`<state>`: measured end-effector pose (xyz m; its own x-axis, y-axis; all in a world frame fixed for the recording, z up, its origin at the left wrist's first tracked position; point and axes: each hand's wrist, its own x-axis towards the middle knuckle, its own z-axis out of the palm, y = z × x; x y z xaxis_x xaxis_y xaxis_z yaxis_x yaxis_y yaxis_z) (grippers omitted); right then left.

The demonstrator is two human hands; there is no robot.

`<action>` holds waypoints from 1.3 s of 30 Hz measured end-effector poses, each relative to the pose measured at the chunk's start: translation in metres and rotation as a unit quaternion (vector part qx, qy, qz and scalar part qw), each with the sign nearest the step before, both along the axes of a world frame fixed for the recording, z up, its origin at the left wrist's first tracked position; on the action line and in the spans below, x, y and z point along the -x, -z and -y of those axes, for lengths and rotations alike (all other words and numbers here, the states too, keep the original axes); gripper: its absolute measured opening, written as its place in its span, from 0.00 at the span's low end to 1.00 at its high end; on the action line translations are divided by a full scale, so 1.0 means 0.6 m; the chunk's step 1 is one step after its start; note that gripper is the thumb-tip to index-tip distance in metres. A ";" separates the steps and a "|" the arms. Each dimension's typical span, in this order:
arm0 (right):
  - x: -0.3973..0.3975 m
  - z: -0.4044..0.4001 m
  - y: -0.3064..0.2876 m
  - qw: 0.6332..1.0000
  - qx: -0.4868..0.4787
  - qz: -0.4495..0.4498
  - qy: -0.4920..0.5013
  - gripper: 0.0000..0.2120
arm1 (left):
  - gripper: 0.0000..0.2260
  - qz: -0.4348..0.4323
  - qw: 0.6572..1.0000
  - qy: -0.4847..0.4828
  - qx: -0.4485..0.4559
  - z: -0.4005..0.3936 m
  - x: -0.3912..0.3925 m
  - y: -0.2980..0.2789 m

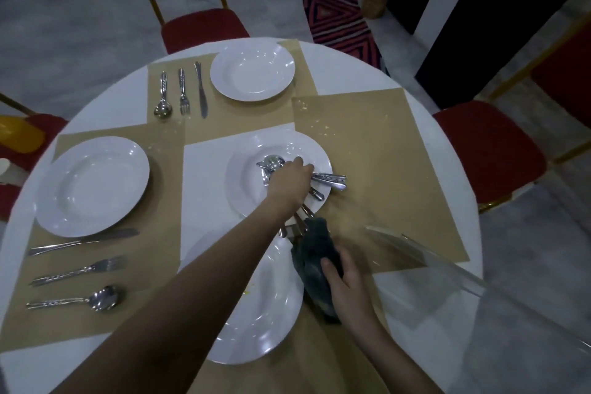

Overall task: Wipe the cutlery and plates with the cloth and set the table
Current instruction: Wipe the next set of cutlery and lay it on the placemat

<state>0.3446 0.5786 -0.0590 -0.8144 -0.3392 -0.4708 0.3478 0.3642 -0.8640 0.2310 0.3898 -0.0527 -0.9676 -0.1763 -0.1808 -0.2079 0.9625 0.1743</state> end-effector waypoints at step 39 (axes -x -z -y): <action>-0.038 -0.009 -0.038 0.998 0.016 0.001 0.059 0.09 | 0.03 -0.320 0.907 -0.073 -0.265 0.042 -0.155 -0.035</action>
<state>0.3676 0.5840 -0.0365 -0.8487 -0.2548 -0.4634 0.3888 0.2932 -0.8734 0.3239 0.3646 -0.0318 -0.8777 -0.3632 0.3126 -0.0189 0.6781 0.7347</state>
